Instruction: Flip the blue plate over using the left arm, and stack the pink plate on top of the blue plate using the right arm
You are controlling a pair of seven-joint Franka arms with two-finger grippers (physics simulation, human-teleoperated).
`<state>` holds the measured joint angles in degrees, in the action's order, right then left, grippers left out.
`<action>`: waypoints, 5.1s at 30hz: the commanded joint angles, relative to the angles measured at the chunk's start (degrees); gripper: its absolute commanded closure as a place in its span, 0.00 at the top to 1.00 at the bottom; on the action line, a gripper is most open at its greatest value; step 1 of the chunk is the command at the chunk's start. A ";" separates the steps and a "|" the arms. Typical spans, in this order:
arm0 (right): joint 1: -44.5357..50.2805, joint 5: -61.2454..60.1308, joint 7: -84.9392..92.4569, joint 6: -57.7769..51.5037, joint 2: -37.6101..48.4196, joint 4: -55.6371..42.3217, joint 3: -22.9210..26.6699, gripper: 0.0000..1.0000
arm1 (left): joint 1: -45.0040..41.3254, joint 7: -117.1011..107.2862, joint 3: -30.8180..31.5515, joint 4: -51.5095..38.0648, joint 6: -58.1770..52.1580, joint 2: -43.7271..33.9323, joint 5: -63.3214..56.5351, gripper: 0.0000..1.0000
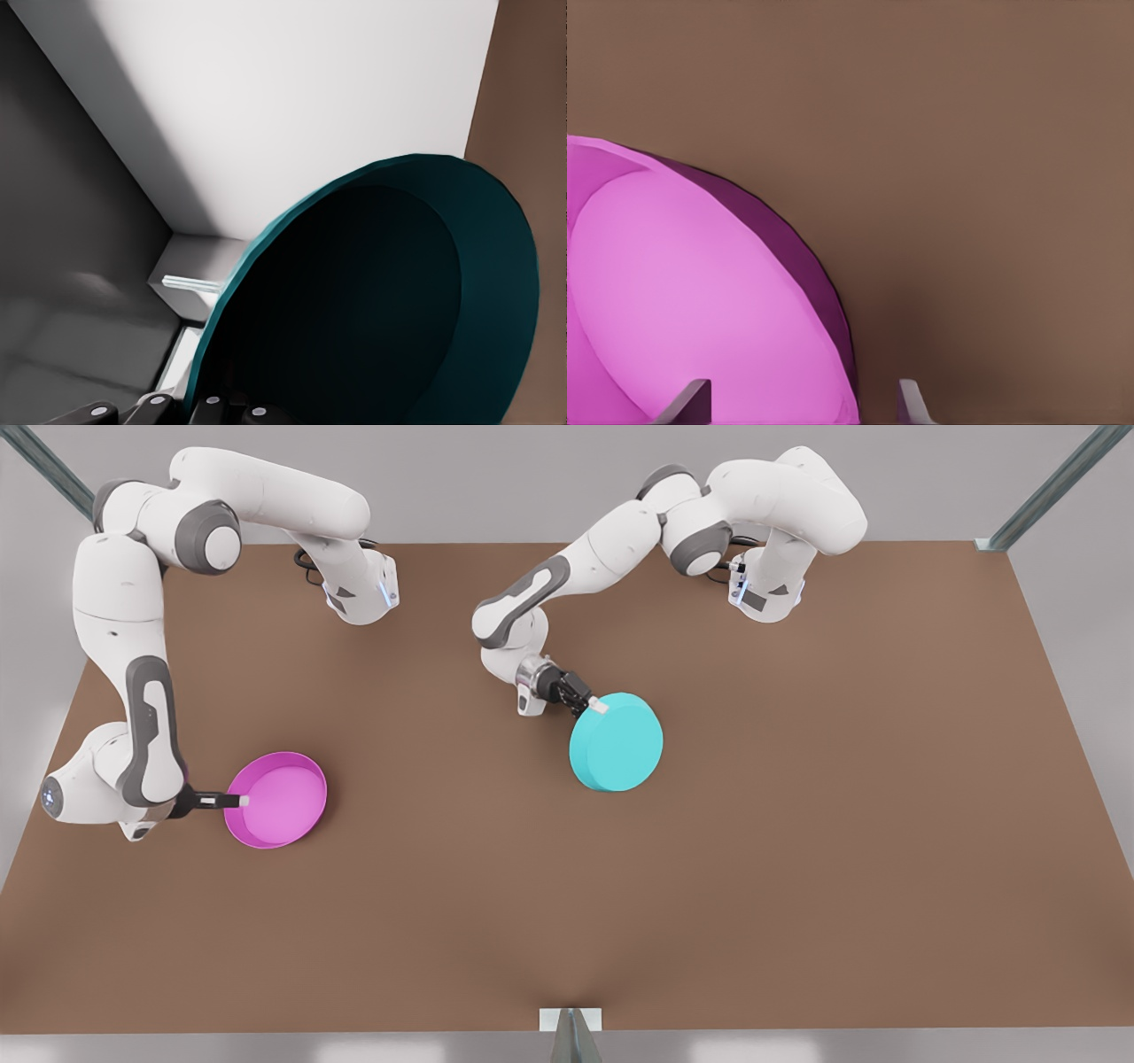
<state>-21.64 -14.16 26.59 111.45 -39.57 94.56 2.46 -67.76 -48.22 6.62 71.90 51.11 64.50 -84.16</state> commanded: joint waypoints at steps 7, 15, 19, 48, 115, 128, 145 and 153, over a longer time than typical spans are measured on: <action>-0.16 1.42 0.22 0.88 -0.07 0.01 0.09 0.58 | 0.00 -0.03 0.06 -0.09 0.21 0.45 2.51 1.00; 0.02 1.42 0.22 1.49 -0.34 0.01 0.09 0.49 | -2.37 0.15 -0.03 -0.88 1.97 0.80 2.42 1.00; 0.19 1.42 0.13 1.49 -0.34 0.01 0.09 0.50 | -3.08 -0.12 0.14 -2.55 8.82 0.71 2.42 1.00; 0.37 1.24 0.31 4.57 -1.48 0.27 0.09 0.37 | 62.31 49.45 1.73 2.28 24.38 -49.39 77.48 1.00; 14.34 -2.63 -8.38 -4.66 6.34 -1.93 -7.55 0.21 | 62.31 48.84 2.08 1.23 23.77 -49.04 77.48 1.00; 36.84 -7.28 -37.13 -3.87 9.51 -5.79 -14.06 0.21 | 62.31 48.84 2.08 1.23 23.77 -48.86 77.48 1.00; 50.82 -10.62 -39.59 7.03 6.52 0.36 -13.62 0.21 | 62.31 48.84 2.08 1.23 23.77 -48.33 77.48 1.00; 51.52 -10.36 -39.15 9.05 3.97 0.01 -13.62 0.55 | 62.31 48.84 1.90 1.23 23.77 -47.89 77.39 1.00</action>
<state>29.79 -24.58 -12.46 120.51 -35.68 94.57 -11.16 -5.40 0.64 8.52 73.13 74.88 16.61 -6.75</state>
